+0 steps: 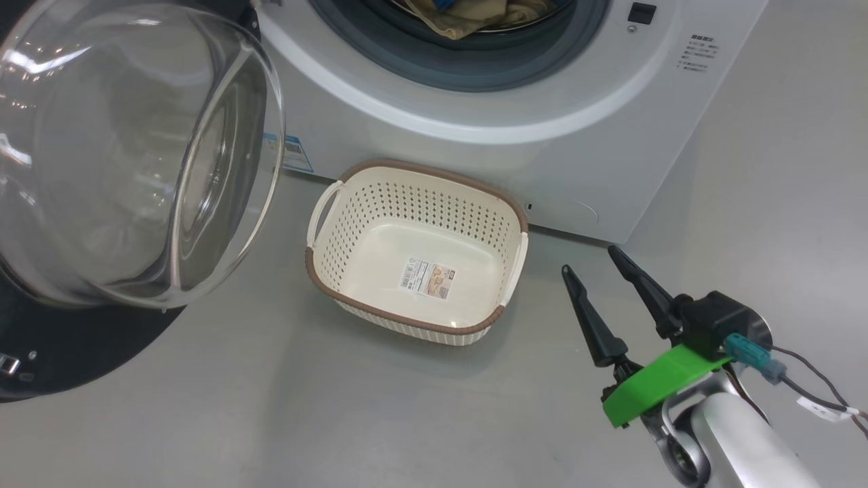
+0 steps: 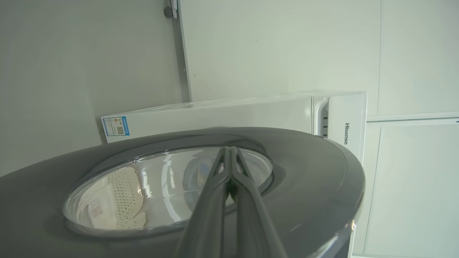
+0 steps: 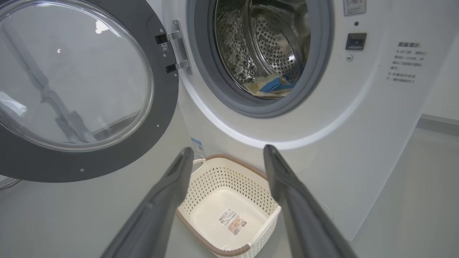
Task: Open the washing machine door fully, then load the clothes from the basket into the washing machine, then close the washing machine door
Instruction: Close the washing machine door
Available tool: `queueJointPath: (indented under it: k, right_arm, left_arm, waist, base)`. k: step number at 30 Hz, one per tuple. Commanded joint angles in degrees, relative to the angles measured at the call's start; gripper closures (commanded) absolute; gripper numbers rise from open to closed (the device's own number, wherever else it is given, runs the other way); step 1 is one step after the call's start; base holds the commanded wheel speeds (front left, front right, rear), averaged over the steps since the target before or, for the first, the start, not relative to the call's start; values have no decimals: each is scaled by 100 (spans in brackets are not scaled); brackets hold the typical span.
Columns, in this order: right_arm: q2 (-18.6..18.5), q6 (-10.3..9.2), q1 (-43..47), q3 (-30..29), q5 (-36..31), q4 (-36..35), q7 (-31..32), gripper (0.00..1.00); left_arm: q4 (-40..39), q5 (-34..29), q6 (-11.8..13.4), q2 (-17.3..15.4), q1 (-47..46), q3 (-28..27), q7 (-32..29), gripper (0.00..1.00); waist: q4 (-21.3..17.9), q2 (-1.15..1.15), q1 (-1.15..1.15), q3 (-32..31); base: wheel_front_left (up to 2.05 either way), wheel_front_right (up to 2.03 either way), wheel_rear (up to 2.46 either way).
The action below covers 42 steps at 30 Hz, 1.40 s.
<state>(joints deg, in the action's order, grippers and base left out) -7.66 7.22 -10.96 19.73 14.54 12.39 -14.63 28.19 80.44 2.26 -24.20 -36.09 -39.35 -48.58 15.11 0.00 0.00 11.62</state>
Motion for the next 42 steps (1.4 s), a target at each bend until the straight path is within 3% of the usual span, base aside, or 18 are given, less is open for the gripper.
queueJointPath:
  k: [1, 12, 27, 34, 42]
  right_arm:
    - [36, 26, -131, 59, -25, -168, -37, 0]
    - [112, 26, -42, -148, -31, -228, -37, 0]
    - [262, 26, 43, -300, -53, -281, -37, 0]
    - [319, 26, 9, -310, -50, -288, -37, 0]
    - [374, 26, -48, -338, -38, -295, -37, 0]
  left_arm:
    - [-292, -17, 28, -279, -2, -27, -105, 100]
    - [-1434, -53, 476, 20, 306, 208, -402, 100]
    - [-2545, -73, 862, 238, 527, 556, -773, 100]
    - [-2892, -104, 875, 384, 462, 776, -791, 100]
    - [-3182, -333, 857, 909, 281, 1166, -366, 100]
  waist:
    - [6, 0, 0, -10]
    - [19, 0, 0, -119]
    - [-344, 0, 0, -156]
    - [-452, 0, 0, -95]
    - [-647, 0, 0, -65]
  base:
    - [0, 0, 0]
    - [0, 0, 0]
    - [0, 0, 0]
    - [0, 0, 0]
    - [0, 0, 0]
